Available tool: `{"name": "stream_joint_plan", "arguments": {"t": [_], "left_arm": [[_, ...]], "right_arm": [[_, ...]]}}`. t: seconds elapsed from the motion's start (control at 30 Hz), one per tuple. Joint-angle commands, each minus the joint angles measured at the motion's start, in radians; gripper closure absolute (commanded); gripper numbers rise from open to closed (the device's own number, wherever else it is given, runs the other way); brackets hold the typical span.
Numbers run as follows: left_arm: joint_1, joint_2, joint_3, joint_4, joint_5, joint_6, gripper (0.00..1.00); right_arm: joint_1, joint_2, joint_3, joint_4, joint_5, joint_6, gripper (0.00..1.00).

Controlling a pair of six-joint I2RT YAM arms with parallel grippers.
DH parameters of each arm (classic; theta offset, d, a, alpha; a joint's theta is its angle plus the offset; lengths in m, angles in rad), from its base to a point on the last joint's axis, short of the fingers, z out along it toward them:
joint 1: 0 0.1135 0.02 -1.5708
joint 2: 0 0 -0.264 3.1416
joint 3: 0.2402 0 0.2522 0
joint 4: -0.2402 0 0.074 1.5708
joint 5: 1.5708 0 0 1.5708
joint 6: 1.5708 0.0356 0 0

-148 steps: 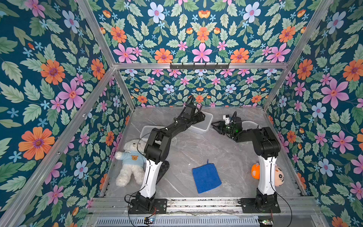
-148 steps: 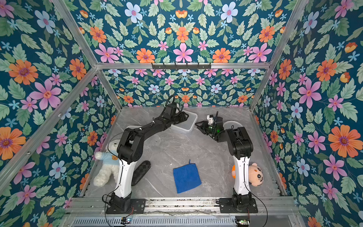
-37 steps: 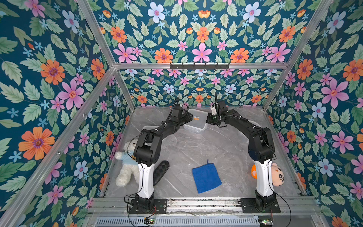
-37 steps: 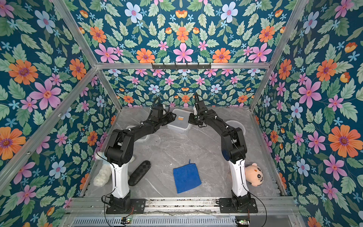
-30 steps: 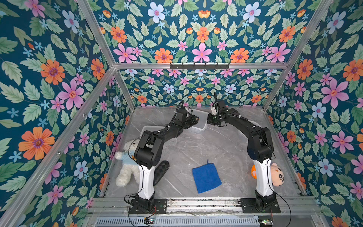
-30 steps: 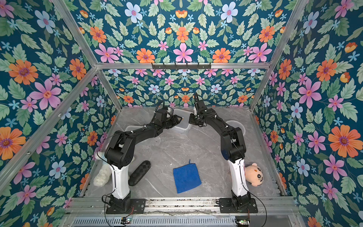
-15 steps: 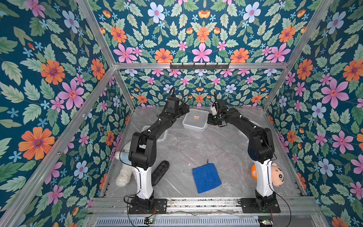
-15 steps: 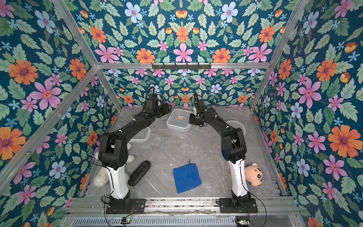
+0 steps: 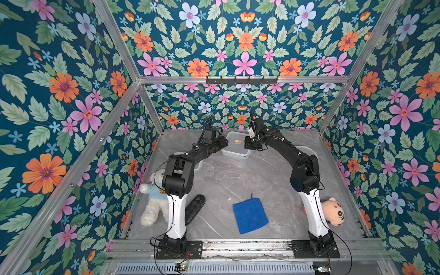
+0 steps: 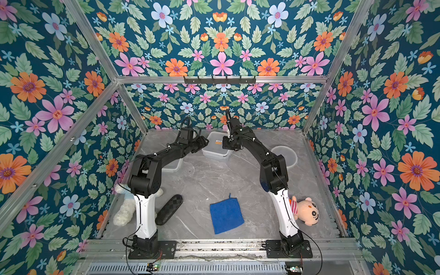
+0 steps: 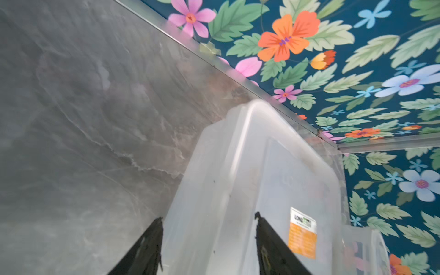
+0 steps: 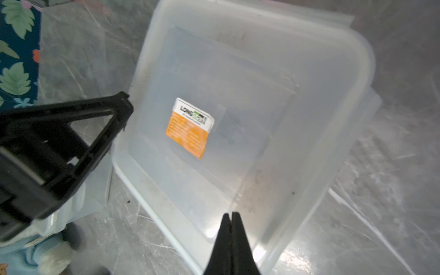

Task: Wipe the insides of the lunch boxes
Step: Adjust the lunch box at the center of the board.

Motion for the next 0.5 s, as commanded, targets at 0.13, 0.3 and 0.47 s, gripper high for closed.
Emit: {"name": "stream_joint_plan", "arguments": {"t": [0.13,0.3,0.47], "left_arm": [[-0.073,-0.072,-0.12,0.185,0.082,-0.13,0.36],[-0.11,-0.056,-0.127,0.269,0.123,-0.185,0.36],[-0.088,-0.034,-0.107,0.25,0.137,-0.164,0.36]], "right_arm": [[0.002,0.017,0.069,-0.123,0.119,-0.012,1.0],[0.002,0.013,0.068,-0.143,0.142,-0.015,1.0],[0.0,0.0,0.034,-0.148,0.161,-0.027,1.0]]}}
